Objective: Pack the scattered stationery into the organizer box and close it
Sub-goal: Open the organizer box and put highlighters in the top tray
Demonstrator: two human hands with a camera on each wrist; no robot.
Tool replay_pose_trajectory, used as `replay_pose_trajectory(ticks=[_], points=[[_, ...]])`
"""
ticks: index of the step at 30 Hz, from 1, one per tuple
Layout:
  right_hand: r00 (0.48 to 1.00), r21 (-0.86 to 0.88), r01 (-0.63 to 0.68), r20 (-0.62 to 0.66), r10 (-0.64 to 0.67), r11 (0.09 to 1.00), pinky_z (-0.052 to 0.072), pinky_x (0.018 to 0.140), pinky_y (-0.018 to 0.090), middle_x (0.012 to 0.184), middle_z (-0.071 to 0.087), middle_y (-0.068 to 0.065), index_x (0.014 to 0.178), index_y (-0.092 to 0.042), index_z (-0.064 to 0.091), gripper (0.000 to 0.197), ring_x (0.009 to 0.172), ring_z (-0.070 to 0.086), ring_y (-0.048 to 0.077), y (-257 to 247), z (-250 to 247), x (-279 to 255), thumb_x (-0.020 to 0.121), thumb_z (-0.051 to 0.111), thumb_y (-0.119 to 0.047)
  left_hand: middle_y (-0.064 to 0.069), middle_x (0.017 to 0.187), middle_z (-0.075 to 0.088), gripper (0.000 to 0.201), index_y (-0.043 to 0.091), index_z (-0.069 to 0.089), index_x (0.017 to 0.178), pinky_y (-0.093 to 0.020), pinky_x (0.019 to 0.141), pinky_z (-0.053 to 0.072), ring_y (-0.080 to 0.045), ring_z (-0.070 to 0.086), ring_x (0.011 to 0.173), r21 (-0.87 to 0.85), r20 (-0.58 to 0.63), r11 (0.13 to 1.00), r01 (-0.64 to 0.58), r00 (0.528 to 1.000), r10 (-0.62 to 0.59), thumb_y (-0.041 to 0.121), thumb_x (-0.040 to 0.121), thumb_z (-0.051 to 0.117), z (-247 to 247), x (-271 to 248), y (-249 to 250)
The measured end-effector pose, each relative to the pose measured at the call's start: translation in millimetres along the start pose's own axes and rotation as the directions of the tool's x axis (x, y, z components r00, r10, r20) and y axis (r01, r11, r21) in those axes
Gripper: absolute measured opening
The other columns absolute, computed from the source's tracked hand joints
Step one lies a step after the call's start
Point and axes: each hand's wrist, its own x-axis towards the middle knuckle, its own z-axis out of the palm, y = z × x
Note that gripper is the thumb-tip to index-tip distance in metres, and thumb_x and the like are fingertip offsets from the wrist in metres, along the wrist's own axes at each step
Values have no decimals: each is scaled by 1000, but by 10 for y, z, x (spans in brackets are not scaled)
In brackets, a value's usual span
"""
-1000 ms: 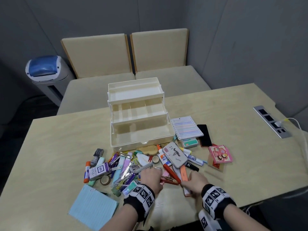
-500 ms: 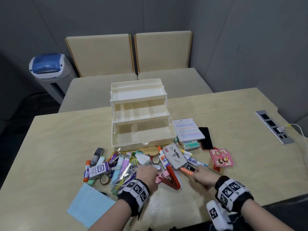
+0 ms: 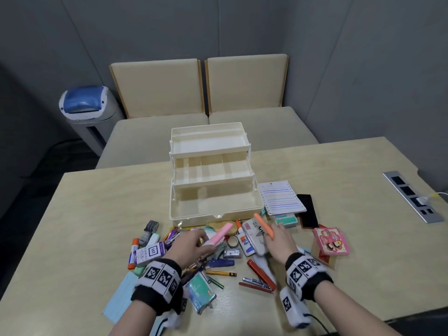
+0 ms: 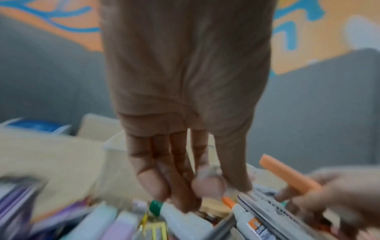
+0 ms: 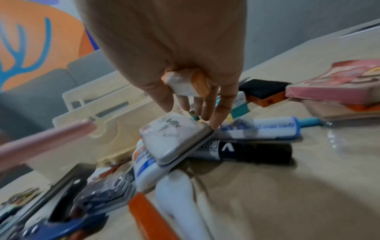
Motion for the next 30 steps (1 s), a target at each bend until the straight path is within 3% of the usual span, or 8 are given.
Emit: replay_pose_trajectory(ticks=[3, 5, 10, 15, 19, 24, 27, 30], points=[[999, -7, 51, -6, -51, 999, 31, 112, 49, 158, 18, 2, 135, -30, 51, 43, 138, 33, 29, 24, 114, -7, 94, 47, -19, 4, 75, 60, 20, 17, 59, 100, -19, 55, 44, -9, 56, 59, -247, 20, 969, 16, 1000, -11, 35, 91, 59, 113, -4, -87], [996, -31, 89, -25, -90, 996, 31, 111, 45, 157, 21, 2, 131, -26, 55, 39, 137, 35, 27, 47, 146, -6, 94, 48, -21, 5, 74, 61, 18, 14, 52, 95, -21, 58, 46, -7, 56, 57, -319, 41, 947, 34, 999, -23, 32, 95, 54, 198, -7, -115], [985, -33, -14, -173, 8, 999, 53, 71, 29, 99, 61, 2, 113, -17, 56, 20, 79, 59, 14, 51, -63, 166, 94, 53, -16, -3, 74, 58, 21, 4, 47, 103, -20, 54, 46, -11, 55, 56, -590, 23, 803, 85, 996, -88, 21, 102, 35, 282, -57, -105], [997, -369, -13, -77, -16, 929, 51, 73, 29, 91, 61, -5, 115, -23, 50, 25, 79, 59, 16, 11, -109, 286, 91, 58, -24, 0, 68, 44, 28, 14, 49, 94, -26, 51, 38, -12, 40, 53, -763, -165, 645, 39, 953, -253, 33, 103, 30, 245, -199, -194], [994, -466, 22, -84, -69, 885, 42, 69, 25, 95, 63, -4, 114, -24, 51, 23, 80, 57, 16, 40, -80, 267, 92, 57, -26, 1, 65, 43, 38, 16, 55, 89, -21, 50, 35, -14, 42, 58, -726, -380, 687, -44, 857, -347, 47, 98, 35, 124, -290, -355], [970, -499, 167, -70, -231, 850, 48, 70, 22, 98, 53, -6, 116, -20, 48, 23, 76, 55, 9, 124, -116, 198, 95, 50, -30, 0, 63, 51, 29, 18, 56, 79, -22, 47, 37, -17, 47, 56, -629, -534, 774, -73, 764, -362, 35, 99, 43, 33, -354, -576], [954, -432, 206, -113, -279, 878, 46, 61, 20, 99, 41, -2, 111, -14, 46, 22, 70, 50, 7, 146, -164, 122, 97, 44, -30, -2, 75, 59, 17, 13, 52, 102, -15, 49, 45, -14, 57, 61, -664, -511, 744, -74, 771, -380, 25, 101, 40, 1, -365, -586], [967, -263, 199, -107, -233, 944, 40, 50, 21, 93, 48, 0, 105, -14, 40, 19, 63, 52, 9, 106, -198, 34, 98, 42, -32, -4, 80, 57, 15, 13, 42, 110, -26, 53, 52, -15, 58, 62, -646, -431, 763, 2, 825, -367, 24, 102, 36, 45, -329, -600]])
